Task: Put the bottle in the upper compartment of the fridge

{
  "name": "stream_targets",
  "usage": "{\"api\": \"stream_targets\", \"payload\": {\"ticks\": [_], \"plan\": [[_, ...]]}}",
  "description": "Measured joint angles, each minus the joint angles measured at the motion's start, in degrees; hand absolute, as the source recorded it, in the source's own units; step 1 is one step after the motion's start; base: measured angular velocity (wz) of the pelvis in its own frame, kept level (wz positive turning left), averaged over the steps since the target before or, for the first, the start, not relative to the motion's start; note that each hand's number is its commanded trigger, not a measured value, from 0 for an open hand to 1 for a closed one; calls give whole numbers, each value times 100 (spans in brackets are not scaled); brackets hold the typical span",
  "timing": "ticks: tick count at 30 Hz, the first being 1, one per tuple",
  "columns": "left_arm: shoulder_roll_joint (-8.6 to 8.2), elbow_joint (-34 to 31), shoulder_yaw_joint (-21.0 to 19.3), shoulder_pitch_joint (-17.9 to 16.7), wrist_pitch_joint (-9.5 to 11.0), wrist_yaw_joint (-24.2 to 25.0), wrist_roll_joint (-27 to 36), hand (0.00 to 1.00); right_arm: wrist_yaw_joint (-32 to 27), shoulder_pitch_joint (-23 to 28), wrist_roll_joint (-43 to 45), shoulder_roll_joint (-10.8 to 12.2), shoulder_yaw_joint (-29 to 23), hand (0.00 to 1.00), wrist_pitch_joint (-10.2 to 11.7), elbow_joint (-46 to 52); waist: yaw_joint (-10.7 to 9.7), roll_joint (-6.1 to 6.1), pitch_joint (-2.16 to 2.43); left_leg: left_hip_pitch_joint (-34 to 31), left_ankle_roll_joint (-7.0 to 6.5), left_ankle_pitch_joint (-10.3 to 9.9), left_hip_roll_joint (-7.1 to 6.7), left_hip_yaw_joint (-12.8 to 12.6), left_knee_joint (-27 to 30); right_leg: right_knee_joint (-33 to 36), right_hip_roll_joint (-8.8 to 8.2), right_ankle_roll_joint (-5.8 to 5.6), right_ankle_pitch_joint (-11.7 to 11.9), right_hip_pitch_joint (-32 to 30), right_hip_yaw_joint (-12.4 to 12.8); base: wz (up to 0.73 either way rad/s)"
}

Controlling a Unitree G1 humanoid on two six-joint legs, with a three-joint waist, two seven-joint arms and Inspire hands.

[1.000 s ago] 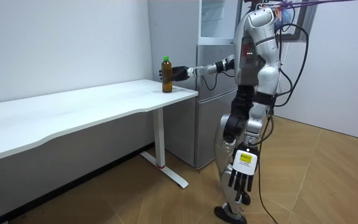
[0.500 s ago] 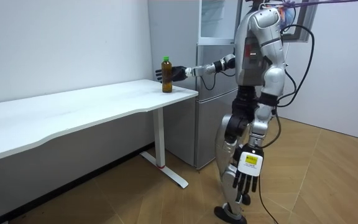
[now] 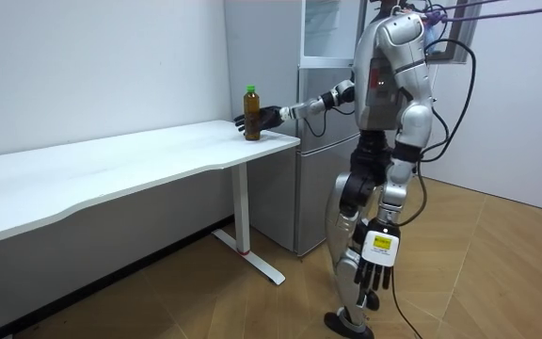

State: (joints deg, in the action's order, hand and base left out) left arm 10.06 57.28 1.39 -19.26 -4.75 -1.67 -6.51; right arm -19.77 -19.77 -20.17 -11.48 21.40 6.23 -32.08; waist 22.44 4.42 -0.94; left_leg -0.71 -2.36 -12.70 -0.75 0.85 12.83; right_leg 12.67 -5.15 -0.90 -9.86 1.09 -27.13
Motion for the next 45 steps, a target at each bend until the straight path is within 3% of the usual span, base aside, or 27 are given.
{"api": "stream_targets", "payload": {"ticks": [10,17,25,28,32,35,37,39,45], "plan": [[9,-117,-20,-62,-4,-4,9,0,249,-72,-70,-79,-14,100,1,-161,-32,-12,-1,33,-1,1,3,9,-4,-25,-1,-4,-2,12,-54,0],[10,-168,-173,-56,0,12,8,0,721,-76,-237,-111,-20,100,-1,-165,-159,-75,-31,26,0,3,4,-15,-8,-94,3,-5,-1,58,-95,0],[9,-217,-240,-27,19,12,-34,0,1168,-77,-447,-116,-19,100,-15,-161,-240,-162,5,46,-1,2,7,-65,-18,-94,18,-4,-1,29,35,-3],[5,-217,-247,-30,62,0,-35,0,1312,-19,-450,-175,-16,100,-140,45,-289,-151,13,47,-1,3,12,-125,-9,-89,20,-4,-1,1,69,-7],[0,-157,-426,-17,171,69,-38,0,1459,224,-324,-426,-22,100,-435,1306,-404,-145,20,21,-1,3,28,-250,-9,-21,18,-4,-1,-122,230,-18],[47,-73,-498,-7,348,85,-18,0,1539,224,-360,-727,-52,100,-422,2251,-523,-145,23,118,-1,4,37,-387,-22,-8,28,-4,-1,-85,351,-17],[52,78,-500,8,422,59,8,0,1587,239,-382,-781,-91,100,-413,2694,-644,-141,27,209,-1,3,39,-403,-44,-20,28,-4,-1,-3,376,-14],[46,186,-571,6,499,4,5,0,1721,379,-205,-846,-267,100,-411,3209,-805,-78,74,261,-1,3,52,-465,-123,-22,32,-3,0,-4,410,-4],[48,116,-705,-26,567,-103,8,0,1827,531,-183,-971,-573,100,-423,4132,-958,-29,99,319,2,1,110,-691,-168,71,64,44,31,-126,655,-19]]}}
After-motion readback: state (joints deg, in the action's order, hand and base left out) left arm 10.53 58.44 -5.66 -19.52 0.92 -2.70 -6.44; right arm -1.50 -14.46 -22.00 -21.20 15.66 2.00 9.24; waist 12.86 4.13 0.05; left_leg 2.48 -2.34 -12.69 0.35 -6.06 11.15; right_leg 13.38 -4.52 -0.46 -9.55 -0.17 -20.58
